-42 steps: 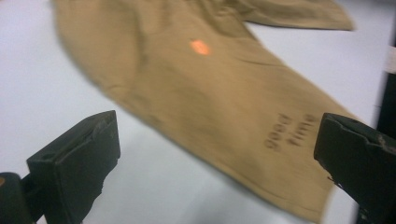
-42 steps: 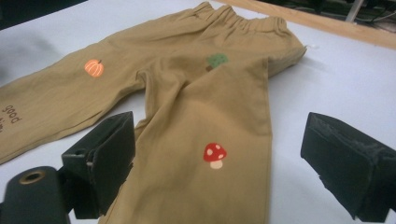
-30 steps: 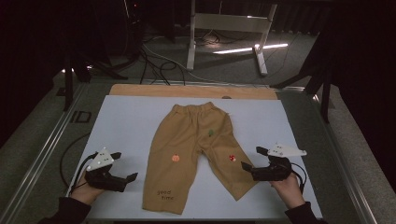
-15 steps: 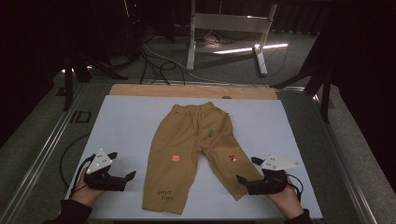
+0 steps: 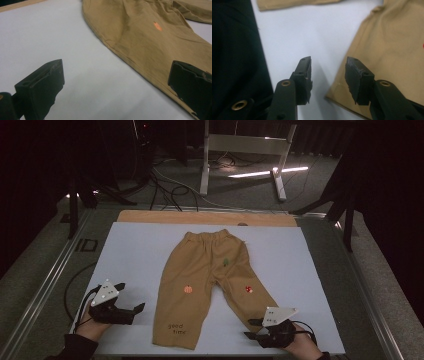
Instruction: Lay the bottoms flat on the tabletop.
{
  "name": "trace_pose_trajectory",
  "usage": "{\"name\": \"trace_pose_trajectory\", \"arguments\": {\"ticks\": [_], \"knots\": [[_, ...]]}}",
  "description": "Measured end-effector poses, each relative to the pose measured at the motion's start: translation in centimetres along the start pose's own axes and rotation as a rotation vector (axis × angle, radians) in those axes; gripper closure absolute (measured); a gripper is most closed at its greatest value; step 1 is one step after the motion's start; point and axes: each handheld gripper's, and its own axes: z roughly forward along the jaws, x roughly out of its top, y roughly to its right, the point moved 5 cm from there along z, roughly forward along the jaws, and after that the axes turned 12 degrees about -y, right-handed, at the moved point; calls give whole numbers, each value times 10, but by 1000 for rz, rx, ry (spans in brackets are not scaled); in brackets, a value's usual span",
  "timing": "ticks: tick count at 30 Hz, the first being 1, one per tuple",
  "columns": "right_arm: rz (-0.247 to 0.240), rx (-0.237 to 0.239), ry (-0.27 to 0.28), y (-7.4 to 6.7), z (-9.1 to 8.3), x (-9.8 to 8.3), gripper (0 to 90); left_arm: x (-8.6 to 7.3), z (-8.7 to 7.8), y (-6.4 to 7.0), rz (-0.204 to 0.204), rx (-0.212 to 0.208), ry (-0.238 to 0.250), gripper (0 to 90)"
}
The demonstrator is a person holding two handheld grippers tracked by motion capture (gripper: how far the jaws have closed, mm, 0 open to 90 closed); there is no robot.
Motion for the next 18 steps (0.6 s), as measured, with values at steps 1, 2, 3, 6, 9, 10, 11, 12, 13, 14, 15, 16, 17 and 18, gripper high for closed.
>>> {"name": "trace_pose_trajectory", "arguments": {"ticks": [1,2,3,6,9,10,11,12,13,14,15,16,17,18], "knots": [[5,-6,-8,2,2,-1,565,0,0,0,0,0,2,14],[4,-6,-25,3,4,-3,565,0,1,0,2,-2,2,14],[9,-16,-38,5,6,-4,567,0,1,1,5,-2,0,14],[12,-64,-86,7,10,-9,630,0,1,1,4,-1,-1,15],[33,-106,-107,10,10,-7,813,0,1,1,5,-1,-2,15],[32,-124,-111,11,10,-7,851,0,1,1,5,-1,-2,15],[45,-124,-120,11,9,-6,867,1,0,1,4,-2,0,15],[42,-122,-122,12,9,-5,874,1,0,1,5,-2,2,16],[47,-114,-119,10,8,-3,875,1,0,1,3,-2,3,16],[39,-108,-108,8,7,0,876,2,-1,1,2,-1,7,16],[39,-96,-99,5,5,4,876,2,-1,1,0,0,9,16],[45,-82,-87,0,2,8,876,2,-1,1,0,0,11,16],[34,-78,-75,-4,-1,13,876,2,-1,0,-1,2,12,16],[39,-78,-63,-8,-2,18,875,3,-2,0,-2,1,13,16]]}}
